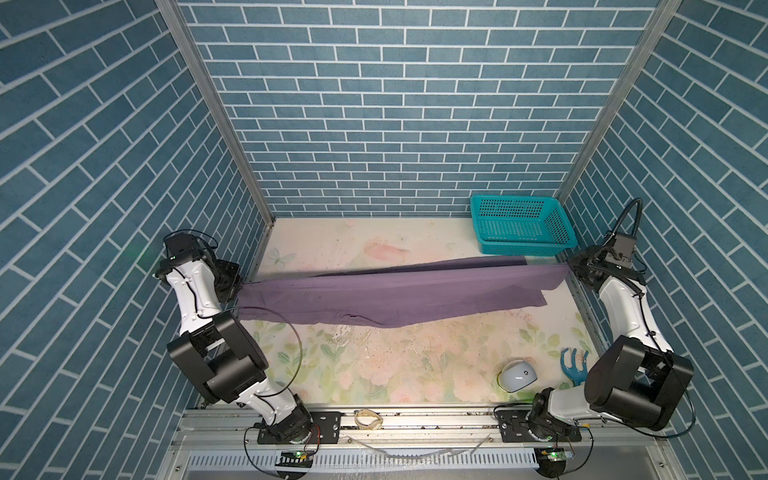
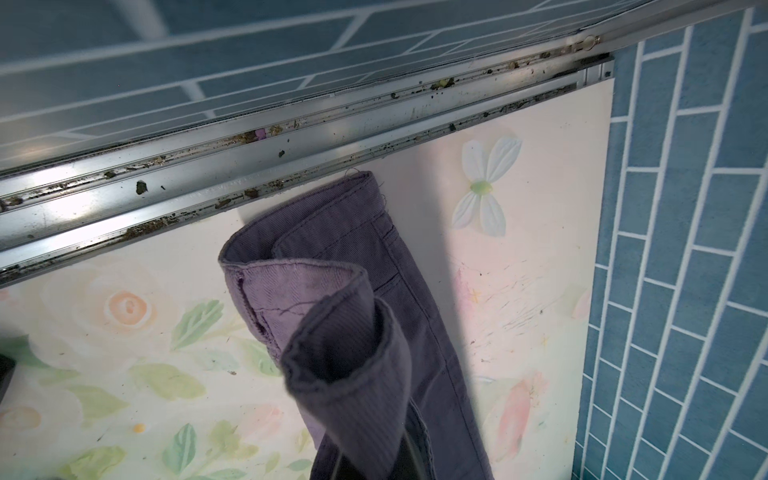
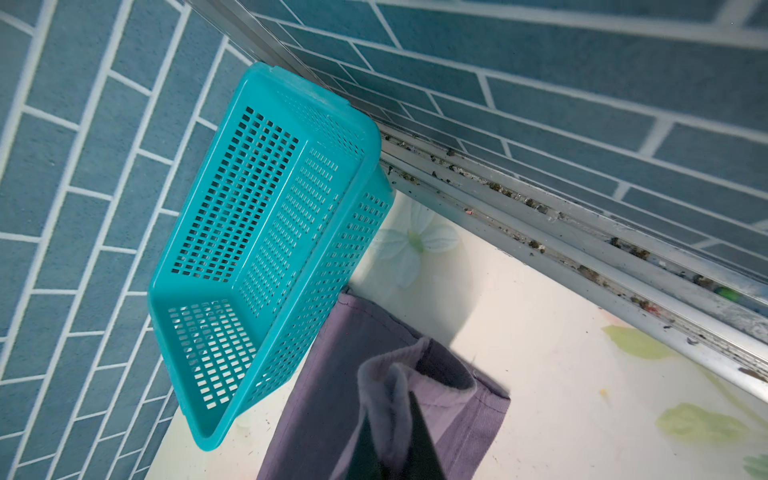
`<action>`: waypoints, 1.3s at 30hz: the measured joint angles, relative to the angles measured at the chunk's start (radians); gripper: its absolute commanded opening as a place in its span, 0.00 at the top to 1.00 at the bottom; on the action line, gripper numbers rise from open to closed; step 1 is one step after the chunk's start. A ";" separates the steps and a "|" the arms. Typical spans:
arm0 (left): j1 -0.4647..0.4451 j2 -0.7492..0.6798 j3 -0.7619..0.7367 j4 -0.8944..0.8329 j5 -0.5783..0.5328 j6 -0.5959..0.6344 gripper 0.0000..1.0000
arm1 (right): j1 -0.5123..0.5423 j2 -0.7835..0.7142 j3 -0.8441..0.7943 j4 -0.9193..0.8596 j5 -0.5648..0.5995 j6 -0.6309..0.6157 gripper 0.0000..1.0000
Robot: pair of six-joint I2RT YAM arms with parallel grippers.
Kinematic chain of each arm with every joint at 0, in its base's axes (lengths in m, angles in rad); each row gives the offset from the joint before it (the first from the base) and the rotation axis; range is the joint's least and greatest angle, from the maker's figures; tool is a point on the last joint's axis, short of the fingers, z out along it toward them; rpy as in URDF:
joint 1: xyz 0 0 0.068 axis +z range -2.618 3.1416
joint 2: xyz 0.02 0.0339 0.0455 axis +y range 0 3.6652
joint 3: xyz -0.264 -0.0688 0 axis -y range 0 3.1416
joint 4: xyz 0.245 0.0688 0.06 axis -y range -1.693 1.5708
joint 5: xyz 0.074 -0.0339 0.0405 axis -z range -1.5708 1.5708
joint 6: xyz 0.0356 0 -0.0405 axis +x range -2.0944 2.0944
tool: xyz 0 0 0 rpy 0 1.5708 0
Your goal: Fold and stack the trousers
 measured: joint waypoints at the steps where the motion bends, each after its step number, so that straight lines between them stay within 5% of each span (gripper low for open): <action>1: -0.003 0.003 0.000 0.000 -0.002 0.002 1.00 | 0.000 -0.002 0.000 -0.002 0.007 0.000 1.00; 10: 0.003 -0.085 0.005 -0.087 -0.036 0.040 1.00 | 0.001 -0.186 0.000 -0.019 0.124 -0.027 1.00; 21: 0.141 -0.327 -0.135 -0.180 -0.037 0.089 1.00 | -0.034 -0.271 -0.072 -0.058 0.153 -0.035 1.00; 31: 0.136 -0.217 -0.126 -0.186 -0.053 0.098 1.00 | -0.039 -0.141 -0.087 -0.001 0.053 -0.007 1.00; 39: 0.018 -0.055 -0.087 -0.098 -0.108 0.082 1.00 | -0.003 0.019 -0.087 0.110 0.021 0.031 1.00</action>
